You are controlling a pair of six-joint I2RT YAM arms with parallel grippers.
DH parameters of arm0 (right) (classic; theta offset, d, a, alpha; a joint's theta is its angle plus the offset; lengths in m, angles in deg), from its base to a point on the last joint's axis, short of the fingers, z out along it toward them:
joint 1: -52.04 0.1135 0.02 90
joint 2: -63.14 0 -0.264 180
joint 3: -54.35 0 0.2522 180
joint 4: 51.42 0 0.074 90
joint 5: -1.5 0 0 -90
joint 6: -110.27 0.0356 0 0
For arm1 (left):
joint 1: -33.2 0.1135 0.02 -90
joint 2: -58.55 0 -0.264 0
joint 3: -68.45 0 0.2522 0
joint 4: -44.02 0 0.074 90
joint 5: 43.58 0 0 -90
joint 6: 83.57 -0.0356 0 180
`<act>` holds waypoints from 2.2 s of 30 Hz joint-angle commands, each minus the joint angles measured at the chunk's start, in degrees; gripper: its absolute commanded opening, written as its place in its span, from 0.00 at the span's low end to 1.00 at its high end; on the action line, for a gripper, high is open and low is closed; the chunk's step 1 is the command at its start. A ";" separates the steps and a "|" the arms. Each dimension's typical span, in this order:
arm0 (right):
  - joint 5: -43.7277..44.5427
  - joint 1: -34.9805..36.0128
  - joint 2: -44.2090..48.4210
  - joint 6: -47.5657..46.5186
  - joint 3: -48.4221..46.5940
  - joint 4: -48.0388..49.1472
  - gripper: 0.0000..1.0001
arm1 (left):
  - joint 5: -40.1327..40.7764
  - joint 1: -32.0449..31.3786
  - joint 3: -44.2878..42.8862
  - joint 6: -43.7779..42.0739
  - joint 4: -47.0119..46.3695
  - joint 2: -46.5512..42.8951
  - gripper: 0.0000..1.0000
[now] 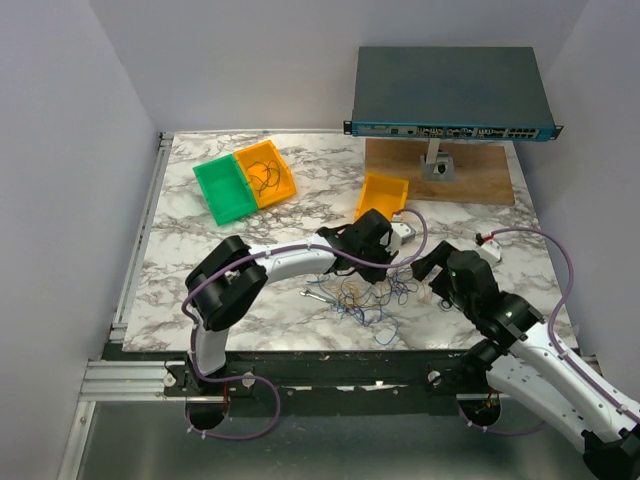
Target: Untangle the cables
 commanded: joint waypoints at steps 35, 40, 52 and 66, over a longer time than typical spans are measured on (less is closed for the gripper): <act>-4.02 0.02 -9.38 6.11 13.51 17.24 0.73 | -11.68 8.56 -21.44 6.86 13.06 -29.05 0.00; -0.41 0.11 -3.17 10.74 16.48 13.40 0.47 | -15.85 16.19 -21.88 10.75 10.46 -34.01 0.00; 3.29 0.06 5.28 10.79 15.25 6.67 0.54 | -7.68 32.21 -18.82 14.57 10.97 -44.24 0.00; -19.15 0.10 -6.74 -27.78 -1.77 21.00 0.91 | -20.04 33.72 -21.32 13.48 14.03 -40.83 0.00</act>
